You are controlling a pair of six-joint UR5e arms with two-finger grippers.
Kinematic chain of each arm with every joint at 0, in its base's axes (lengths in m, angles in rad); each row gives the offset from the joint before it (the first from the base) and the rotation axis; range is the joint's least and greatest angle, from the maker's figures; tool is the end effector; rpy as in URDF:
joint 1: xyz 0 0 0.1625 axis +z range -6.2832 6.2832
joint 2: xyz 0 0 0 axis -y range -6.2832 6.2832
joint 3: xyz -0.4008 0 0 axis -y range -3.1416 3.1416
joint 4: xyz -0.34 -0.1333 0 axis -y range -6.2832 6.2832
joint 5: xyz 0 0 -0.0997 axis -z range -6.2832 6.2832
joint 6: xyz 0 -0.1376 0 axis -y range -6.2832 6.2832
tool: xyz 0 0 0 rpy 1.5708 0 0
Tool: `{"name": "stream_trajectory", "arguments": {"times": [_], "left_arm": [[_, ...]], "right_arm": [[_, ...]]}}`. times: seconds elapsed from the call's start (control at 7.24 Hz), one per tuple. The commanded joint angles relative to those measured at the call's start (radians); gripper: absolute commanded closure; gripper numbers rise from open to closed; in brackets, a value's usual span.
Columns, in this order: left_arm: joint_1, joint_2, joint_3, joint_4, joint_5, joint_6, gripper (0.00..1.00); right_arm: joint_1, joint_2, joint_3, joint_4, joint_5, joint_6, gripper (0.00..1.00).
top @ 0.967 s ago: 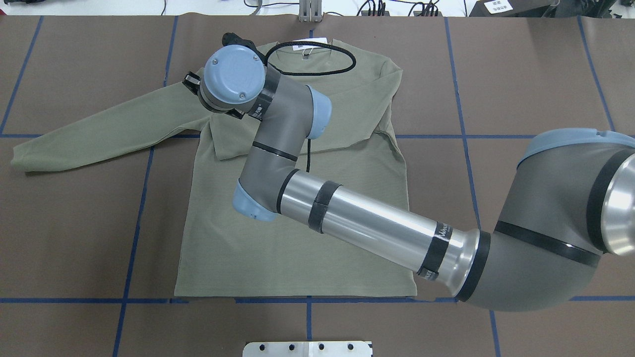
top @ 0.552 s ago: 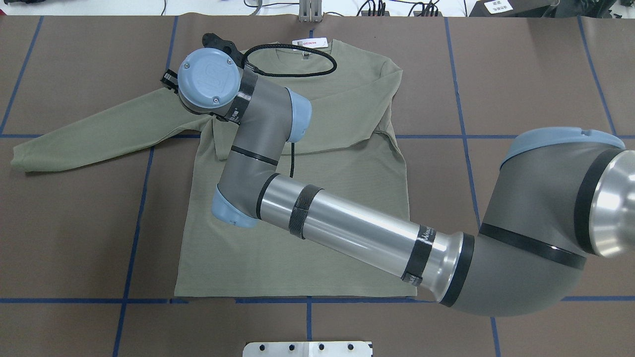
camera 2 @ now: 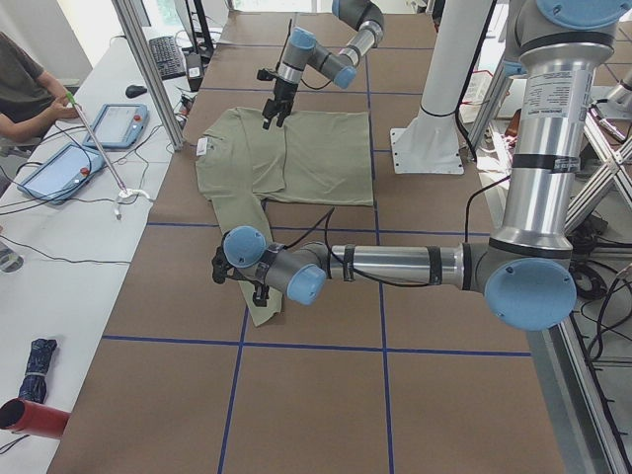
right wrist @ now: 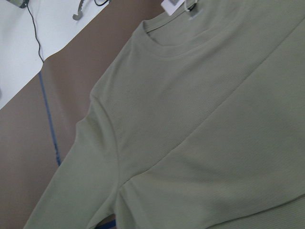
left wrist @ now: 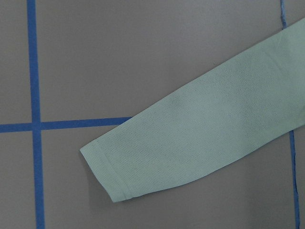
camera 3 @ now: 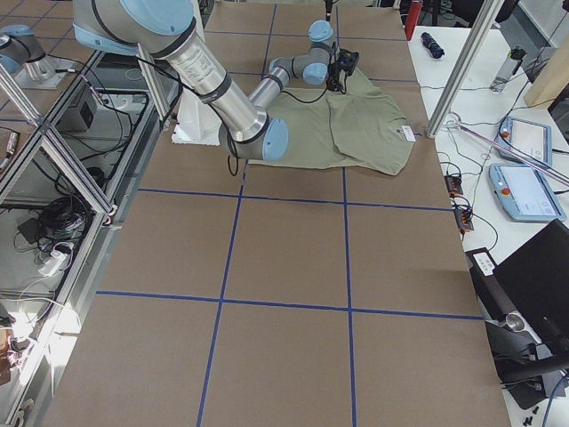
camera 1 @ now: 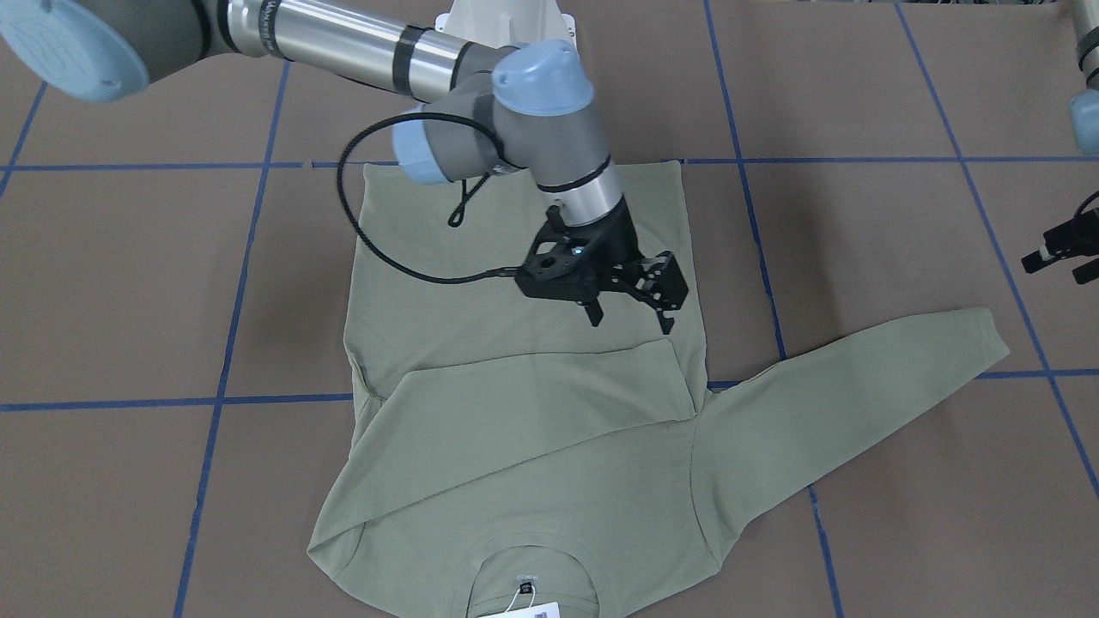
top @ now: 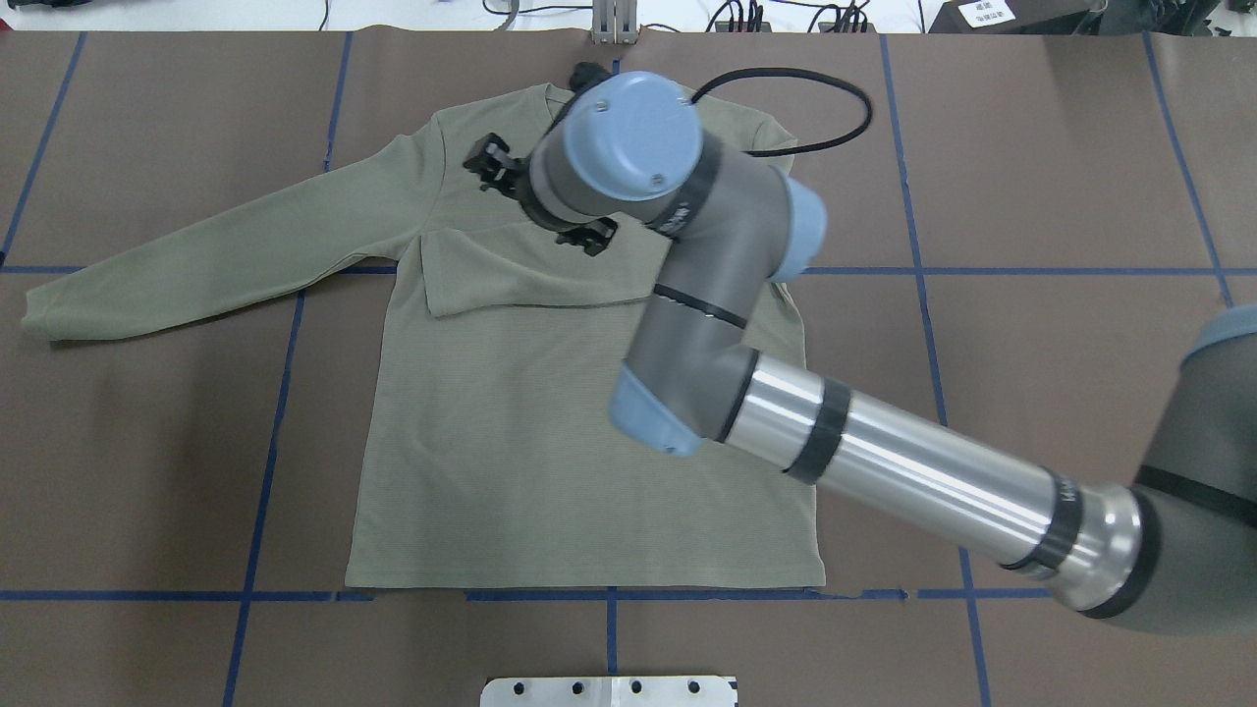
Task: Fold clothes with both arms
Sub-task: 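Release the sleeve and raise the right gripper near the collar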
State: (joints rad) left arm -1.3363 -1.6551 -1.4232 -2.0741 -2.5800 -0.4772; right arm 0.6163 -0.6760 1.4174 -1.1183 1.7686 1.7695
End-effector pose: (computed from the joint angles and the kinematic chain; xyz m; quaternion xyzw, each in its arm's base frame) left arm 0.0985 -0.4849 0.6072 0.0147 0.5088 0.0013 0.8608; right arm -0.5306 -0.5061 0.1406 0.0361 -0.5642 0.2752 0.7776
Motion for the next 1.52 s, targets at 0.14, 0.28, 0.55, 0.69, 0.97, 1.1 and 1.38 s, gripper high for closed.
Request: {"name": "stream_trajectory", "arguments": {"times": [0.14,0.28,0.55,0.69,0.97,1.1,1.38], "left_arm": [[0.062,-0.096,0.226,-0.149,0.081,-0.083,0.08],[0.062,-0.113,0.301,-0.234,0.127,-0.084,0.11],[0.062,-0.129,0.332,-0.238,0.178,-0.089,0.15],[0.062,-0.13,0.339,-0.239,0.179,-0.09,0.17],[0.068,-0.14,0.353,-0.238,0.179,-0.09,0.18],[0.068,-0.14,0.351,-0.238,0.179,-0.092,0.18],[0.083,-0.138,0.354,-0.238,0.179,-0.092,0.19]], "right_arm": [[0.144,-0.301,0.282,-0.021,0.173,-0.056,0.0],[0.145,-0.304,0.281,-0.023,0.17,-0.061,0.0],[0.145,-0.318,0.285,-0.021,0.166,-0.059,0.0],[0.145,-0.32,0.285,-0.021,0.164,-0.061,0.0],[0.143,-0.321,0.284,-0.021,0.163,-0.061,0.0],[0.145,-0.321,0.284,-0.023,0.163,-0.061,0.0],[0.143,-0.321,0.284,-0.023,0.163,-0.059,0.0]]}}
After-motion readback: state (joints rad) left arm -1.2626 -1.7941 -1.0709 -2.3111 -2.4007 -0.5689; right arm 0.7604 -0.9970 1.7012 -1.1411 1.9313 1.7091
